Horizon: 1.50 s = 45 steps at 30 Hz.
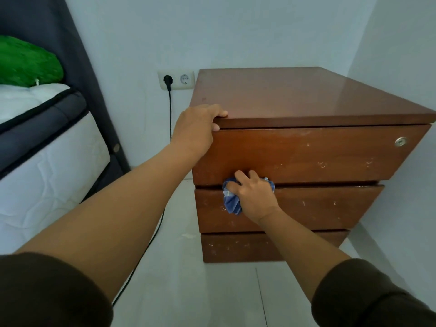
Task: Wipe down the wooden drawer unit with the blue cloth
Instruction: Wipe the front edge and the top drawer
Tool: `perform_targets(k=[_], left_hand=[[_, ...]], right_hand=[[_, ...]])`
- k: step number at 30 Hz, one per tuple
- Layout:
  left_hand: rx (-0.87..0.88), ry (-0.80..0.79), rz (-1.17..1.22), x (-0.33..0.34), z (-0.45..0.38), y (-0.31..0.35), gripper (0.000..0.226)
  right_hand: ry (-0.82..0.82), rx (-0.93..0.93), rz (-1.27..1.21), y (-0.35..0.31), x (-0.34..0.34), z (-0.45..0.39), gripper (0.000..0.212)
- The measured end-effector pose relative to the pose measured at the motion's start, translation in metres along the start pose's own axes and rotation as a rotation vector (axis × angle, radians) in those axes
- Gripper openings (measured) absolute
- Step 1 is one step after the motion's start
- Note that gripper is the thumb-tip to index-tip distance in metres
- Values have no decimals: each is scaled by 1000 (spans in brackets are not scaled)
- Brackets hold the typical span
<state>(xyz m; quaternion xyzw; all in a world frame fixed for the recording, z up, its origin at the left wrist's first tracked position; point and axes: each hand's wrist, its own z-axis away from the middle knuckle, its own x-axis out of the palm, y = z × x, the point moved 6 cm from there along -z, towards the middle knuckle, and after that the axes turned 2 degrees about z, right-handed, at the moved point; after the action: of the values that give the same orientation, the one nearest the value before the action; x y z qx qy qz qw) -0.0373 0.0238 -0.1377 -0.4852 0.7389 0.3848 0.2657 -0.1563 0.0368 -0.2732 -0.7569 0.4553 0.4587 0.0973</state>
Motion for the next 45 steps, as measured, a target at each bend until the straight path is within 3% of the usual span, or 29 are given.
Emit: perform_targets(k=[10,14,19,21,24,28,30,38,45], left_hand=[[-26,-53,-71,-4,-1,7,39],[-24,-54,-64,-4,-1,6,40],[22,-50,-63,-3,-1,2,38],[39,-49,-63,-2,-2,1,36],[65,-57,-66,-1,-5,4,36],[90,-52,-94,1,-9,9,36],[96,-56,-103,0,-10,11,37],[191,-153,-107,11,-20,42,39],[212,-177,-89,27,-35,75,28]], right_hand=[[260,-49,-96,-23,-59,-48,27],[147,-56,-69,-26,-41,-52,28],[-215,-81,20,-23,4,-14,29],[-238,-81,7,-20,9,-4,30],[-148,-90,6,-9,9,3,38],[11,-128,-18,4,-5,4,23],[86,-120,-12,12,-16,2,27],[258,-80,15,60,-63,1,24],[366,15,170,109,-93,-8,15]])
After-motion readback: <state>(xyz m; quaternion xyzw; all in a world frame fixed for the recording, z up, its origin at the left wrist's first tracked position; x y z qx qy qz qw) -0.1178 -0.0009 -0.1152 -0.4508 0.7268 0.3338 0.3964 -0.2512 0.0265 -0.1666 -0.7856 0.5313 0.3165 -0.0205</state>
